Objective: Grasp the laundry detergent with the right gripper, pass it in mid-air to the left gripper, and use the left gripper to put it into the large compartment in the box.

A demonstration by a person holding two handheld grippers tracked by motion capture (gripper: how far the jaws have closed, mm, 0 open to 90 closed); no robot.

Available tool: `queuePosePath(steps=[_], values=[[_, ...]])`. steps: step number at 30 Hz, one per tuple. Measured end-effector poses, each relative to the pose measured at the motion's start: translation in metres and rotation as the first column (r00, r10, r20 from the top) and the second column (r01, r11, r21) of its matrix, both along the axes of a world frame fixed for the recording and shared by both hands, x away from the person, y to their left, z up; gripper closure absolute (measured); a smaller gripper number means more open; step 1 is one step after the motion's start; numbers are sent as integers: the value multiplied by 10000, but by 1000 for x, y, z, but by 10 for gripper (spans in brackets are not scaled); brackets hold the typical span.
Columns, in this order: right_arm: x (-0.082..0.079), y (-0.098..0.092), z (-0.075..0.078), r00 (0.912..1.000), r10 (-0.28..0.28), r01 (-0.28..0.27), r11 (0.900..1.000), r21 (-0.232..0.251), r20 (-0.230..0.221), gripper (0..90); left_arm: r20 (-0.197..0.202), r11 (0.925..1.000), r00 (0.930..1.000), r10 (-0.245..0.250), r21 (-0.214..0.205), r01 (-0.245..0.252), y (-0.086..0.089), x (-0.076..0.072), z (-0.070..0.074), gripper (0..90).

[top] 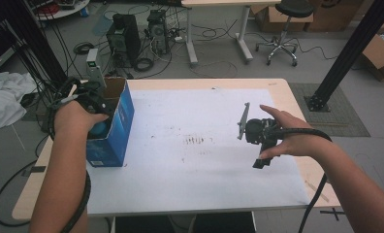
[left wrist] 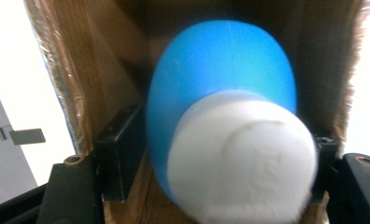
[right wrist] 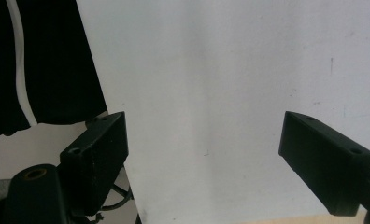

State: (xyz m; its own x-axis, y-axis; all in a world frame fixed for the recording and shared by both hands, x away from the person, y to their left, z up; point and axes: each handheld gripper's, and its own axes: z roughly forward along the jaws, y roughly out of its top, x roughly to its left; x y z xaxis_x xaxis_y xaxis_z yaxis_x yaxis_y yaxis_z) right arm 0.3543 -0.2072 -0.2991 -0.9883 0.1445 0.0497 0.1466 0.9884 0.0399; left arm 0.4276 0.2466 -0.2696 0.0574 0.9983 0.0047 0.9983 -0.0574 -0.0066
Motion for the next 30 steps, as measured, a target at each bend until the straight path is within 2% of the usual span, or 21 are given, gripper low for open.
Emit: queuePosePath(steps=[2,12,20,23,30], values=[[0,1,0,10000,16,-16,10000,35,6,156,242,10000,9997,9,-29,-8,0,-1,9,279],[-1,1,-1,10000,17,-17,10000,34,-11,156,639,9999,9979,-120,49,117,-4,-4,34,253],[-2,1,2,10000,35,-35,10000,2,16,156,686,9993,9969,-375,52,372,-7,-6,44,212],[-3,1,2,10000,67,-67,10000,-4,-19,156,702,9991,9967,-418,62,414,-8,-6,48,167],[-3,1,2,10000,76,-76,10000,37,-28,156,699,9974,9951,-698,225,684,-14,-7,55,161]])
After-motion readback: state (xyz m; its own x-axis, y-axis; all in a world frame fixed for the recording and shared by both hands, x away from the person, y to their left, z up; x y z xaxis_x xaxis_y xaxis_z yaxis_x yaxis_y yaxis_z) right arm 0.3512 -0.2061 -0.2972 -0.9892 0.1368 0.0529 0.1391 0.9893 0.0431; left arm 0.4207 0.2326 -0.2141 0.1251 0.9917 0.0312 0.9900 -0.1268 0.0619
